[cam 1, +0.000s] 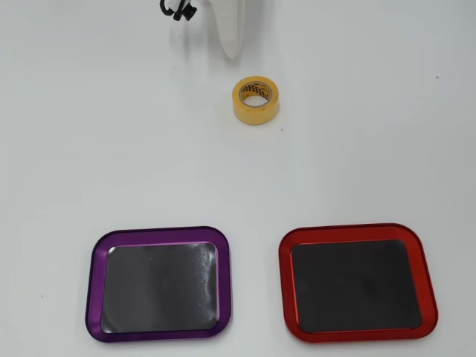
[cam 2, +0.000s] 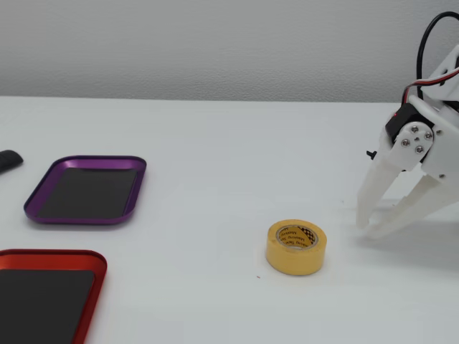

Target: Grasp a tape and put it in the right purple dish.

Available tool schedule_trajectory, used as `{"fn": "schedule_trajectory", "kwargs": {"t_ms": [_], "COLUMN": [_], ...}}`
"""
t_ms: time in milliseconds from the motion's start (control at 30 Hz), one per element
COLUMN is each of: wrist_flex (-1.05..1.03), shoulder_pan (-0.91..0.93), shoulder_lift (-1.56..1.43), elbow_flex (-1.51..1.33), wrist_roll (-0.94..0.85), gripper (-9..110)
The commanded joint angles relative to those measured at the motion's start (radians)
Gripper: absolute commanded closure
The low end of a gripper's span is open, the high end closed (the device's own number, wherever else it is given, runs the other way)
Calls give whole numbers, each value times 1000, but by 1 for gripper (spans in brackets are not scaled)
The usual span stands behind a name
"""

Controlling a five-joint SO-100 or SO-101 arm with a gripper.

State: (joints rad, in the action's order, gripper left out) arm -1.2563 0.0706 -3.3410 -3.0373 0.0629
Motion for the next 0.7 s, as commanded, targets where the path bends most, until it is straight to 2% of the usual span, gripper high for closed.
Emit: {"fn": "schedule_trajectory", "kwargs": {"t_ms": [0, 500, 567, 667], "wrist_flex": [54, 54, 74, 121], "shoulder_pan": [-6, -6, -5, 3], "shoulder_lift": [-123, -123, -123, -121], "elbow_flex": [-8, 3, 3, 5], "wrist_roll": [-2, -21, -114, -383], "gripper": [102, 102, 102, 102]}}
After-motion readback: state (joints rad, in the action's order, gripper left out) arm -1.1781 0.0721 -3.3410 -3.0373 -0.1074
